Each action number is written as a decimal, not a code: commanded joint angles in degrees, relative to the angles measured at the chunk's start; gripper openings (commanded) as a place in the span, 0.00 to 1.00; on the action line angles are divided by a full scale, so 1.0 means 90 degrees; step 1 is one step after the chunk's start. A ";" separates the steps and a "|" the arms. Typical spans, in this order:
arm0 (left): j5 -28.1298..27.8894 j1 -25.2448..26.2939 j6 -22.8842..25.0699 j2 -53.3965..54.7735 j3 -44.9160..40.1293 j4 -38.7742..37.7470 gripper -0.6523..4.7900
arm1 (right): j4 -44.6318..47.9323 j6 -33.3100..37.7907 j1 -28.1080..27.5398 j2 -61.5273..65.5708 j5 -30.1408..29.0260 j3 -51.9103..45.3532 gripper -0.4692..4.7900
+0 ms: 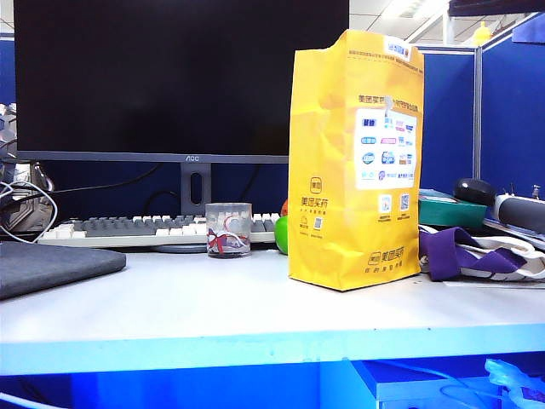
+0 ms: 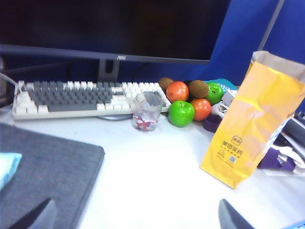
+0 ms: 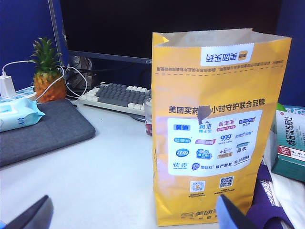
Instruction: Pick up the transparent tape and throw it into the yellow paper bag.
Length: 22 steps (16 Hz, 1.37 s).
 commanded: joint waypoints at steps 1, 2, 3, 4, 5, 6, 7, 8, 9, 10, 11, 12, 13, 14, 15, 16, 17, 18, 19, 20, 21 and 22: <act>0.0005 -0.0005 -0.0083 0.0000 0.0022 -0.0010 1.00 | 0.0066 0.0024 0.0002 -0.0002 0.0007 0.0029 1.00; 0.0005 -0.0005 -0.0080 0.0000 0.0022 -0.0010 1.00 | 0.0066 0.0024 0.0000 -0.0002 0.0005 0.0029 1.00; 0.0005 -0.0005 -0.0083 0.0000 0.0022 -0.0010 1.00 | 0.0066 0.0024 0.0000 -0.0002 0.0005 0.0029 1.00; 0.0005 -0.0005 -0.0080 0.0000 0.0022 -0.0010 1.00 | 0.0066 0.0024 0.0000 -0.0002 0.0005 0.0029 1.00; 0.0005 -0.0005 -0.0083 0.0000 0.0022 -0.0010 1.00 | 0.0066 0.0024 0.0000 -0.0002 0.0005 0.0029 1.00; 0.0005 -0.0005 -0.0080 0.0000 0.0022 -0.0010 1.00 | 0.0083 0.0024 0.0000 -0.0022 0.0005 0.0002 1.00; 0.0012 -0.0007 -0.0080 -0.0007 -0.0019 0.0061 1.00 | 0.0027 0.0024 0.0000 -0.0165 0.0005 -0.0061 1.00; -0.0005 -0.0007 -0.0083 -0.0022 -0.0083 0.0044 1.00 | 0.0066 0.0024 0.0000 -0.0350 0.0005 -0.0226 1.00; -0.0002 -0.0005 -0.0080 -0.0024 -0.0148 0.0068 1.00 | 0.0121 0.0024 0.0000 -0.0532 0.0005 -0.0415 1.00; 0.0015 -0.0005 -0.0083 -0.0029 -0.0253 0.0078 1.00 | 0.0097 0.0024 -0.0002 -0.0741 0.0005 -0.0614 1.00; 0.0049 -0.0005 -0.0083 -0.0034 -0.0435 0.0080 1.00 | 0.0090 0.0024 -0.0002 -0.1015 0.0007 -0.0886 1.00; -0.0005 -0.0005 -0.0080 -0.0041 -0.0624 0.0083 1.00 | 0.0083 0.0024 0.0000 -0.1231 0.0005 -0.1105 1.00; 0.0002 -0.0005 -0.0083 -0.0039 -0.0855 0.0112 1.00 | 0.0039 0.0024 0.0000 -0.1423 0.0005 -0.1275 1.00; 0.0002 -0.0005 -0.0083 -0.0041 -0.1158 0.0265 1.00 | 0.0024 0.0024 -0.0002 -0.1574 0.0007 -0.1387 1.00; -0.0005 -0.0005 -0.0080 -0.0049 -0.1501 0.0571 1.00 | -0.0073 0.0024 -0.0002 -0.1705 0.0005 -0.1409 1.00; 0.0005 -0.0005 -0.0080 -0.0085 -0.1834 0.0937 1.00 | -0.0097 0.0024 -0.0002 -0.1821 0.0005 -0.1409 1.00; 0.0000 -0.0005 -0.0080 -0.0151 -0.2096 0.1273 1.00 | -0.0090 0.0024 -0.0007 -0.1950 0.0005 -0.1409 1.00; -0.0002 -0.0005 -0.0083 -0.0260 -0.2271 0.1540 1.00 | -0.0002 0.0024 -0.0036 -0.1974 0.0005 -0.1409 1.00; -0.0012 -0.0005 -0.0083 -0.0386 -0.2380 0.1749 1.00 | 0.0024 0.0024 -0.0107 -0.1974 -0.0015 -0.1409 1.00; 0.0007 -0.0002 -0.0083 -0.0379 -0.2509 0.2191 1.00 | 0.0015 0.0024 -0.0243 -0.1974 -0.0012 -0.1409 1.00; 0.0002 -0.0002 -0.0080 -0.0379 -0.2633 0.2686 1.00 | 0.0015 0.0024 -0.0396 -0.1974 -0.0015 -0.1409 1.00; 0.0002 -0.0002 -0.0083 -0.0379 -0.2786 0.3262 1.00 | 0.0019 0.0024 -0.0753 -0.1974 -0.0012 -0.1409 1.00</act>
